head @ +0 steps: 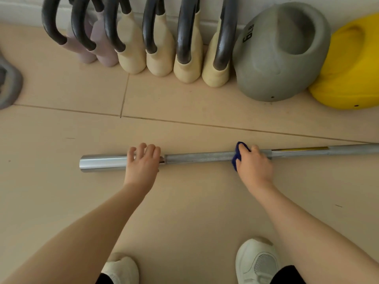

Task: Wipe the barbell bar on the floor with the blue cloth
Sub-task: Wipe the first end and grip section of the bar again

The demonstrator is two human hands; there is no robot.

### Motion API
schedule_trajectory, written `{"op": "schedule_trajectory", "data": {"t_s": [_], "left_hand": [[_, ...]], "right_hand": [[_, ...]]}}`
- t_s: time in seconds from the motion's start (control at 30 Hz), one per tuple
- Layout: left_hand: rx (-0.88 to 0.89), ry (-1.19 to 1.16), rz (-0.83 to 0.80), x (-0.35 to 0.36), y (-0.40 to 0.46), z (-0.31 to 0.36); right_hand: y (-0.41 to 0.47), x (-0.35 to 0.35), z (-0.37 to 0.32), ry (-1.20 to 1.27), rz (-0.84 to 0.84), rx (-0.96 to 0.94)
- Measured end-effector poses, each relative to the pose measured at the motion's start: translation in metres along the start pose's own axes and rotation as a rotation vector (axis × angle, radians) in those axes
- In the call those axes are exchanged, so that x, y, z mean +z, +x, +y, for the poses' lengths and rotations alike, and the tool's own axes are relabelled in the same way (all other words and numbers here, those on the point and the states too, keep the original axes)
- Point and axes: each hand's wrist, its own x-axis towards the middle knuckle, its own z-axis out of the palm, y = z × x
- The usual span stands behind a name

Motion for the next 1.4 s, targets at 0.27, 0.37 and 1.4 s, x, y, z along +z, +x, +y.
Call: {"op": "schedule_trajectory", "data": {"t_s": [0.27,0.37,1.4], "left_hand": [[0.046,-0.279,-0.122,0.004,0.007,-0.017],[0.035,-0.359,-0.144,-0.003,0.021,-0.022],[0.086,-0.251,-0.057,0.006,0.081,-0.035]], "right_hand": [[-0.031,0.014,-0.121,0.101,-0.049,-0.343],[-0.026,0.016,-0.132,0.12,-0.017,-0.374],[0.066,-0.001,-0.174,0.123,0.307,-0.255]]}}
